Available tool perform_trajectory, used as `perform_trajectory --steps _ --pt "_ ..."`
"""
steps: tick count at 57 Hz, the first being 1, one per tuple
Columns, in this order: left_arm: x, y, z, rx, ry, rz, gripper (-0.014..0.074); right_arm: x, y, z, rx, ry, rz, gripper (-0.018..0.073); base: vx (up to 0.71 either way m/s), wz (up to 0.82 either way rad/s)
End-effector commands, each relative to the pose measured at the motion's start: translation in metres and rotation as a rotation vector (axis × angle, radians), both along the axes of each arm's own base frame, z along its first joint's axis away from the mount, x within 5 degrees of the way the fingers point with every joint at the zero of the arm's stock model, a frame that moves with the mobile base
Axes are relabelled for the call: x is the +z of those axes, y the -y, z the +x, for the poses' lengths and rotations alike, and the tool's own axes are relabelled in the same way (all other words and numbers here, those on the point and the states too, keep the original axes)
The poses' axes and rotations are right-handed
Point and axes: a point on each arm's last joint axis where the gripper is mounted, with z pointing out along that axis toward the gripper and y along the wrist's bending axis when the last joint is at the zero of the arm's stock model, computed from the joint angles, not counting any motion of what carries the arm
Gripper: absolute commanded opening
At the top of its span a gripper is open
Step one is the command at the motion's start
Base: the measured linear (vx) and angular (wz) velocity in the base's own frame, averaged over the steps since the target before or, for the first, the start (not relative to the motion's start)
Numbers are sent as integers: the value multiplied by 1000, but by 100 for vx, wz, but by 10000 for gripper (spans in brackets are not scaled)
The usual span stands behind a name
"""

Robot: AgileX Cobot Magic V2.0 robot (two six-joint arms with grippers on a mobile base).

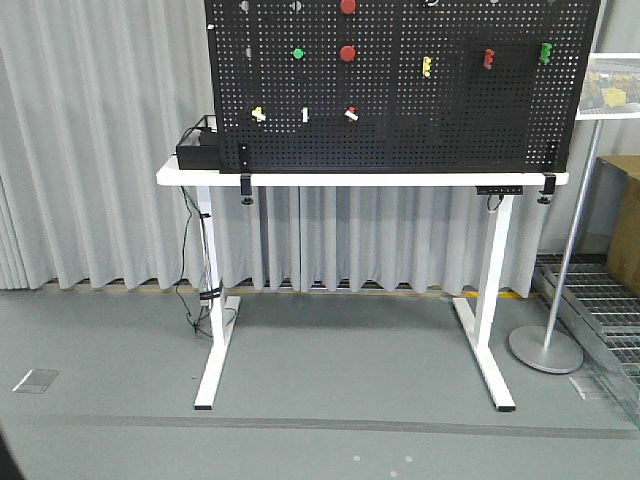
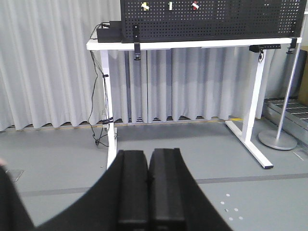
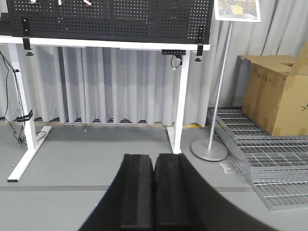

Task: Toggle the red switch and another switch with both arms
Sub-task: 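Drive the base forward toward the black pegboard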

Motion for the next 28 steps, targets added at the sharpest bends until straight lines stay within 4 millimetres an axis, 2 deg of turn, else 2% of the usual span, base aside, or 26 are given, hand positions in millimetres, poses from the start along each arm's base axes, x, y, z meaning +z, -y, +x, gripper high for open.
perform_trajectory --steps 1,28 --pt "4 0 -1 -5 81 -12 3 6 0 0 -7 83 -23 -6 0 0" --pt "4 0 -1 -5 81 -12 3 6 0 0 -7 83 -23 -6 0 0"
